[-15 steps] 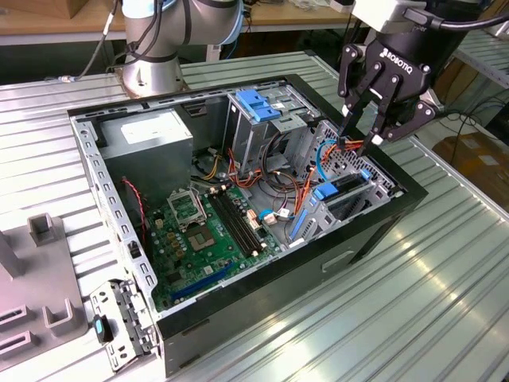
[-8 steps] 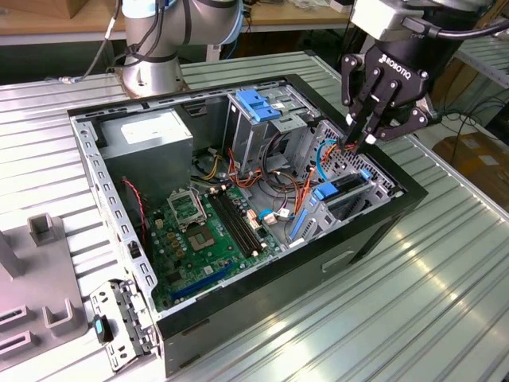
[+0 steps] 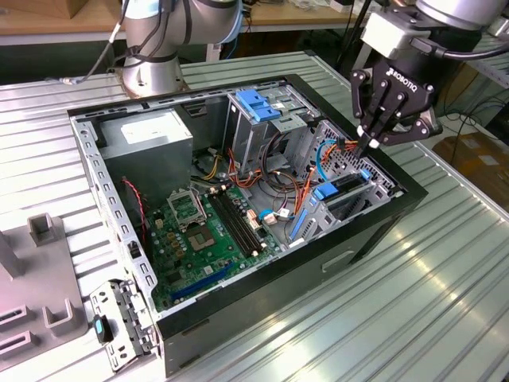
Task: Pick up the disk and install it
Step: 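Insert the first disk wire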
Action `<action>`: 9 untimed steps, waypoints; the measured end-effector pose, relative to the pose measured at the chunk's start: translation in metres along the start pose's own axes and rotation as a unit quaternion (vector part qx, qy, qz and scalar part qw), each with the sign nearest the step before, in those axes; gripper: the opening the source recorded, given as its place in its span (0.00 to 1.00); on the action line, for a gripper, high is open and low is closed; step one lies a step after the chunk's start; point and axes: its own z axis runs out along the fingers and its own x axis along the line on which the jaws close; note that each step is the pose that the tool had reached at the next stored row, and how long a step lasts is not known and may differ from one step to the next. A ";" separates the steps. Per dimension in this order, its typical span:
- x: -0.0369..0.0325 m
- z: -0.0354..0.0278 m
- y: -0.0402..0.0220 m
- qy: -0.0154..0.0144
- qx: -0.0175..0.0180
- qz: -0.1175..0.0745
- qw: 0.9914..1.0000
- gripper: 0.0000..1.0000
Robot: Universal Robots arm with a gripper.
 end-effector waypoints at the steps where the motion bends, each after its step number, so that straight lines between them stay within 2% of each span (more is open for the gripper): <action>1: -0.0001 0.0001 -0.0038 0.000 0.000 0.000 1.000 0.11; 5: -0.0006 0.0010 -0.0199 0.000 0.000 0.000 1.000 0.11; 8: -0.0015 0.0041 -0.0464 0.001 0.000 -0.001 1.000 0.11; 9: -0.0015 0.0054 -0.0486 0.001 0.000 -0.008 1.000 0.11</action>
